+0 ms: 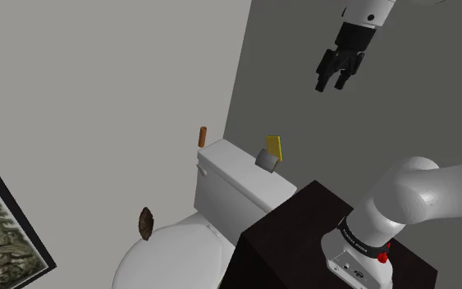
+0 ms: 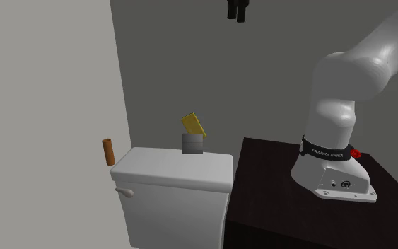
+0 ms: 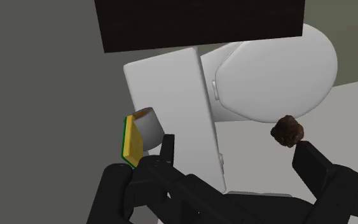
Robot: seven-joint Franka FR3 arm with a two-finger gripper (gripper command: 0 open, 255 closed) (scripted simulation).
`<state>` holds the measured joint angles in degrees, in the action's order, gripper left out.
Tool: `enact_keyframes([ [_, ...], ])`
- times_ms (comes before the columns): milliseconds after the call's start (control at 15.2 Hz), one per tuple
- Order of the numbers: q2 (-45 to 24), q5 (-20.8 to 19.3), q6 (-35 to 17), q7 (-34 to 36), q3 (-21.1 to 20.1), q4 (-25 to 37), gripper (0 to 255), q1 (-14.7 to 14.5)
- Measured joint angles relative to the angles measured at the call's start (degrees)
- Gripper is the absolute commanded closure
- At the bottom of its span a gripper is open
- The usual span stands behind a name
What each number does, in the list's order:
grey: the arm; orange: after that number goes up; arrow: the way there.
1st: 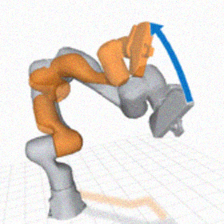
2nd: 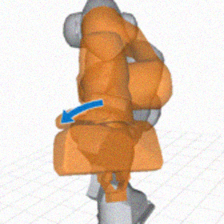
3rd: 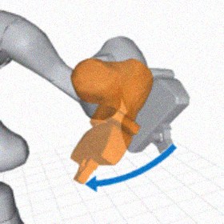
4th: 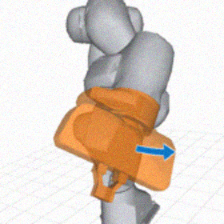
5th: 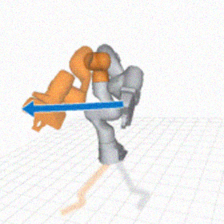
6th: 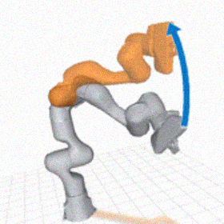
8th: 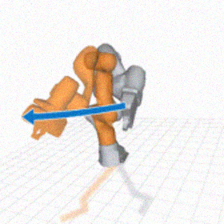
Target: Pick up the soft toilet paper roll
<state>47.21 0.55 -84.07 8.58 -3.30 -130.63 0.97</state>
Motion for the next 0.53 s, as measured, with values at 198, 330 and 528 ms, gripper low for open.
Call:
enact_keyframes([
  [198, -0.56, -0.5, -2.04, -1.78, 1.17, -1.74, 0, -0.1],
  [330, -2.13, -1.24, -4.93, -4.47, 2.92, -3.42, 0, -0.21],
  [528, -4.95, -2.15, -9.76, -8.59, 5.46, -6.04, 0, -0.47],
])
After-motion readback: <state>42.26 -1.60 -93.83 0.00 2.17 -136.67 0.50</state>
